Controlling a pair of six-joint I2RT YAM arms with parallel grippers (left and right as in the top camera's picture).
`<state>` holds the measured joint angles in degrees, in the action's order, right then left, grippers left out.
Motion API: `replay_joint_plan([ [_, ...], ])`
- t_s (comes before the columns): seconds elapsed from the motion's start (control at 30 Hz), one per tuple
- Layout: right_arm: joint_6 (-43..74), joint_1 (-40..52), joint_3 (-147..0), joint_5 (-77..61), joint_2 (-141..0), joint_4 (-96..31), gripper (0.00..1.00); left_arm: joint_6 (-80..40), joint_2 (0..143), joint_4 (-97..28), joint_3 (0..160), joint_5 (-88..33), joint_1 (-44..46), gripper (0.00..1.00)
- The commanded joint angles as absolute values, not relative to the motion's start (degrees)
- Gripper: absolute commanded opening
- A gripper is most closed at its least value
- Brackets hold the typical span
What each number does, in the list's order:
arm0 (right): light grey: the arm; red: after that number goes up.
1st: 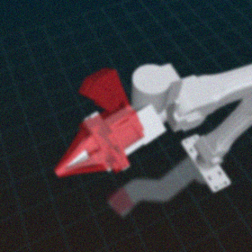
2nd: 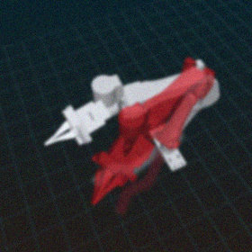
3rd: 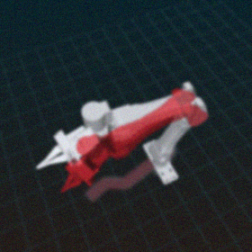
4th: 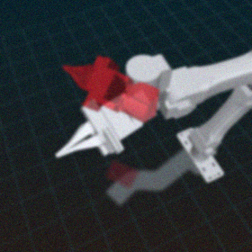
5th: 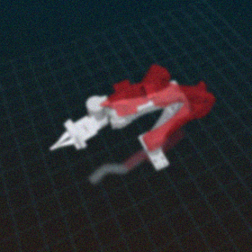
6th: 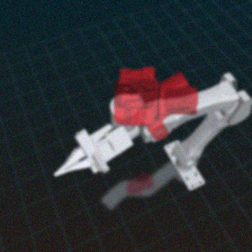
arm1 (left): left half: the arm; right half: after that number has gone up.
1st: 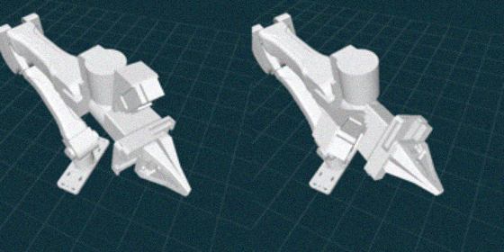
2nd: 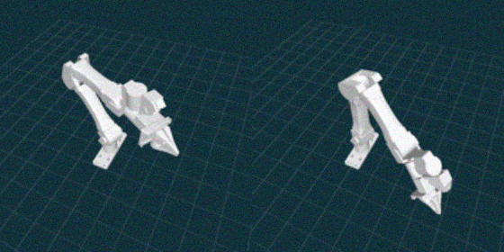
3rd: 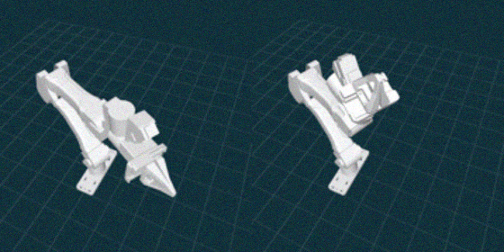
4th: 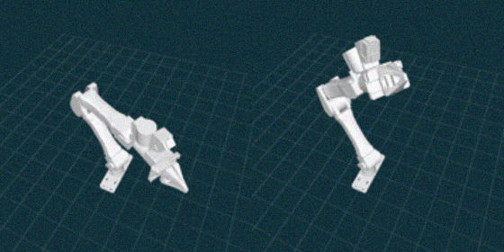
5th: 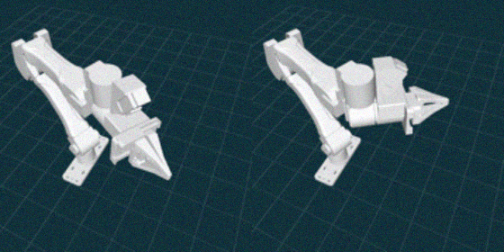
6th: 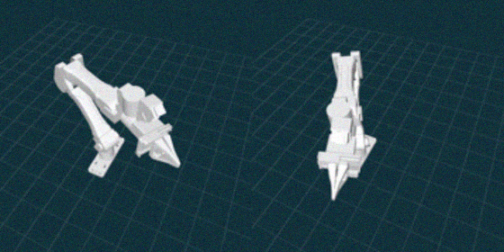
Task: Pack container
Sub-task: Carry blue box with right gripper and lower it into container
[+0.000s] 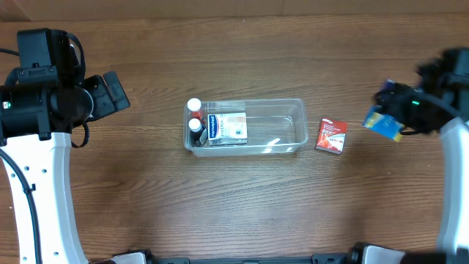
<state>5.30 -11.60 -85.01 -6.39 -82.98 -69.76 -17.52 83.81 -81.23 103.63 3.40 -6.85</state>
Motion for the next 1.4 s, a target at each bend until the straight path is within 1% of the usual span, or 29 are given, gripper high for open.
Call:
replay_joint_plan([
  [0.0,-7.9,3.1,-90.1,-7.3,-78.7,-69.0,0.64,-16.3,84.0,-81.3,103.3,3.0,-7.1,1.0],
  [0.13,-19.5,20.1,-90.4,-7.1,-79.3,-67.0,0.65,-16.3,84.0,-81.7,103.3,3.0,-7.1,1.0],
  [0.17,-21.3,23.0,-90.4,-7.1,-80.0,-66.6,0.65,-16.3,84.0,-81.8,103.3,3.0,-7.1,1.0],
  [0.23,-23.8,27.8,-90.4,-7.2,-81.8,-64.9,0.65,-16.3,84.0,-82.1,103.3,3.0,-7.1,1.0],
  [0.37,-25.4,33.3,-90.4,-7.2,-86.9,-61.8,0.66,-16.3,84.0,-82.1,103.3,3.0,-7.1,1.0],
  [0.73,-26.0,34.5,-90.4,-7.9,-99.9,-51.4,0.66,-16.3,84.0,-82.3,103.3,3.0,-7.1,1.0],
  [0.9,-32.4,36.2,-90.3,-7.9,-104.1,-51.5,0.66,-16.3,84.0,-82.3,103.3,3.0,-7.1,1.0],
  [1.0,-40.1,38.1,-90.2,-7.8,-104.8,-51.6,0.71,-16.3,84.0,-82.3,103.3,3.0,-7.1,1.0],
  [1.07,-43.1,39.0,-90.2,-7.8,-104.8,-51.2,0.73,-16.3,84.0,-82.3,103.3,3.0,-7.1,1.0],
  [1.37,-45.5,39.3,-90.1,-7.8,-107.5,-50.2,0.74,-16.3,84.0,-82.3,103.3,3.0,-7.1,1.0],
])
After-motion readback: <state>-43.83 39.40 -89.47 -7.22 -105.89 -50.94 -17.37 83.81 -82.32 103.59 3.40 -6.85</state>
